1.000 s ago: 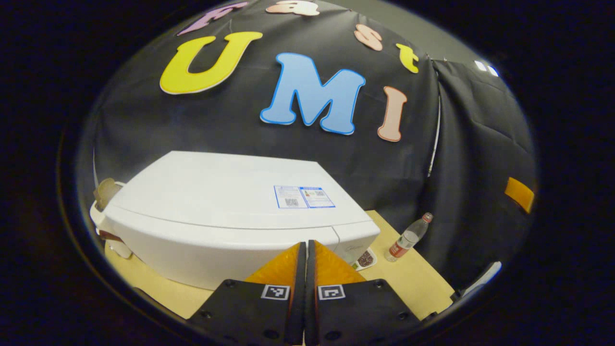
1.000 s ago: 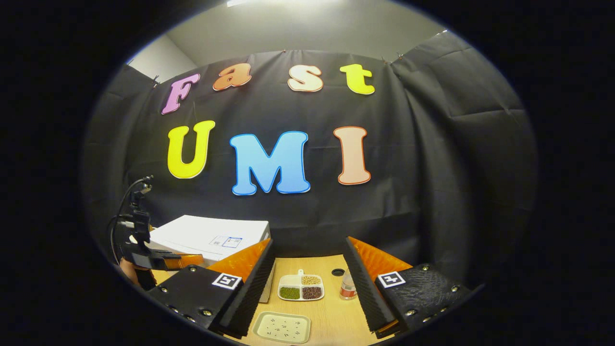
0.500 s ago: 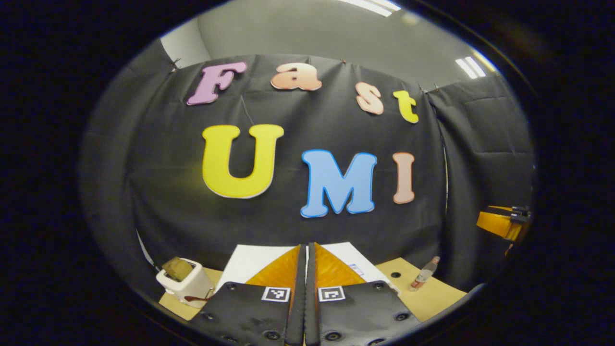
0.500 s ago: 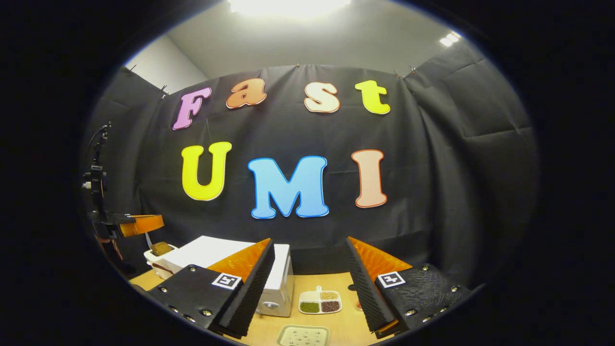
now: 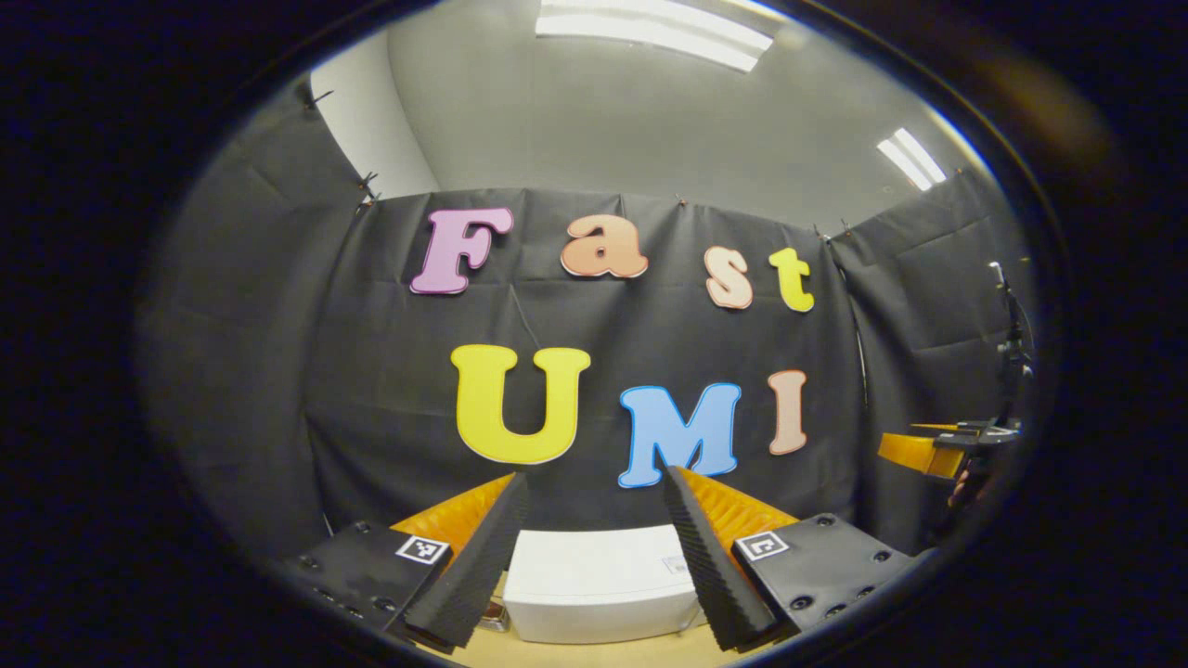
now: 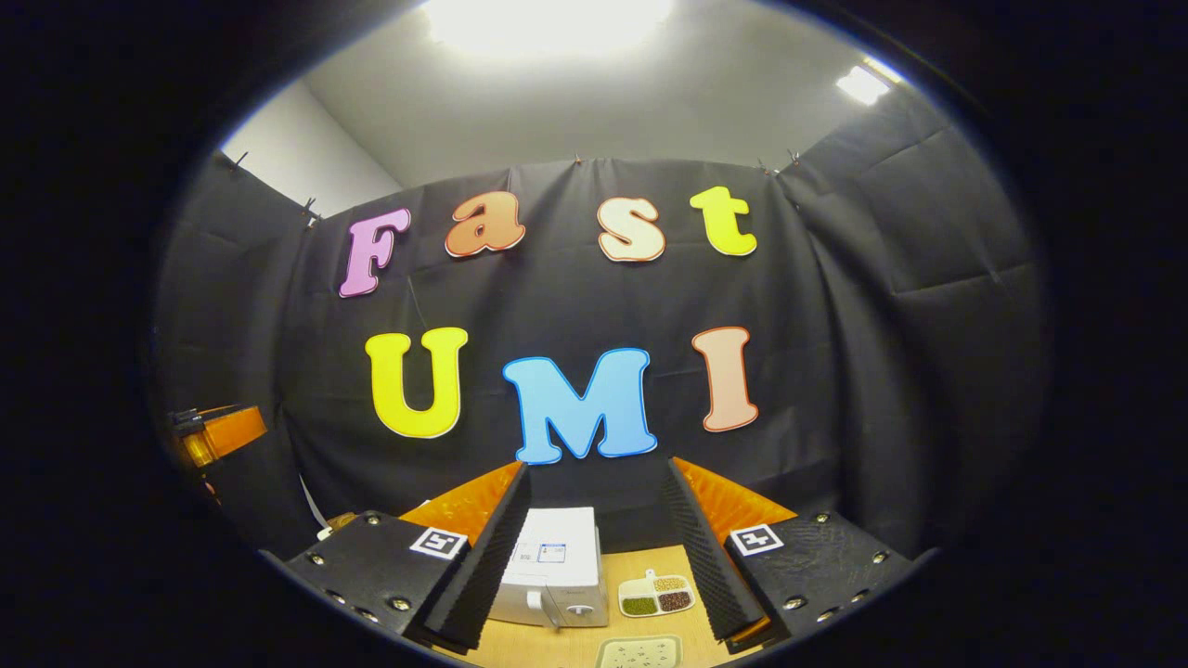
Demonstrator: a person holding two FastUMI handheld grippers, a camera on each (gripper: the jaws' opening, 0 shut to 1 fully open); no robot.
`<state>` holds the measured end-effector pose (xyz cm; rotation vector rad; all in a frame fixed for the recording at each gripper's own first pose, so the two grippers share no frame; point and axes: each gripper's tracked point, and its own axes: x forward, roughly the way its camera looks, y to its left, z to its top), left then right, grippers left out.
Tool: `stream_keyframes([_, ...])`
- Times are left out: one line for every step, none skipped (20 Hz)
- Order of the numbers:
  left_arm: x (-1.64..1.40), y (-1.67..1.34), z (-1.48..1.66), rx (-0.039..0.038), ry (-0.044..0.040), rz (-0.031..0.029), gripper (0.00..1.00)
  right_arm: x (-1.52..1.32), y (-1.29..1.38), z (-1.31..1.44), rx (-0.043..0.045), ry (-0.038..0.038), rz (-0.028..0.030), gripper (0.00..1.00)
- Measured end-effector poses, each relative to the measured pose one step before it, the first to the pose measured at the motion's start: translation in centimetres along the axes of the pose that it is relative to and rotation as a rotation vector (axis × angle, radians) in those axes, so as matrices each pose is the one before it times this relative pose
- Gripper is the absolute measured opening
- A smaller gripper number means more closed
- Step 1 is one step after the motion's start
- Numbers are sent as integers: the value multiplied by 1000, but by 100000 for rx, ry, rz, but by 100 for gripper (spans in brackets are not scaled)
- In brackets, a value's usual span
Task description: Open the microwave oven with the left hand, put the food in, and close the microwave oven.
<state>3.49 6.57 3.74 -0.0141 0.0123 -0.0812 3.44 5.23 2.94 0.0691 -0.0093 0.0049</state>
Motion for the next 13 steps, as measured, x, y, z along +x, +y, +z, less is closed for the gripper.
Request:
stream_keyframes([-380,436,-79,-283,319,-380,96,-557,321,-6,-641,97,-768,88])
stream_keyframes([-483,342,-8,-655,649,-577,95,-487,192,91,-334,145,-815,88])
stream_keyframes([-333,349,6,-525,301,-487,95,-549,294,-8,-319,14,-391,88])
stream_keyframes([-216,369,179,-203,-270,-136,96,-598,313,20,-486,-18,-500,88])
stream_keyframes([-276,365,129,-217,-633,29,98,-471,269,-11,-686,-167,-347,88])
stream_keyframes([-236,261,144,-485,-497,-312,96,-475,267,-128,-1005,-112,-204,88])
stream_keyframes([-300,96,-1,-433,-300,-369,96,-309,249,-219,-1013,386,-389,88])
stream_keyframes([-278,233,35,-92,-32,33,96,-262,303,-143,-668,434,106,88])
stream_keyframes([-164,252,-71,218,0,213,96,-296,400,-118,-503,342,554,88])
stream_keyframes([-245,265,83,299,-138,618,96,-77,432,-135,-530,338,556,87])
stream_keyframes([-156,333,-52,189,139,575,96,-212,207,-163,-486,267,285,87])
stream_keyframes([-236,162,60,-102,126,221,96,-124,163,-67,-260,11,358,88])
stream_keyframes([-369,-99,-124,-155,0,214,96,-95,189,-107,-210,-109,529,88])
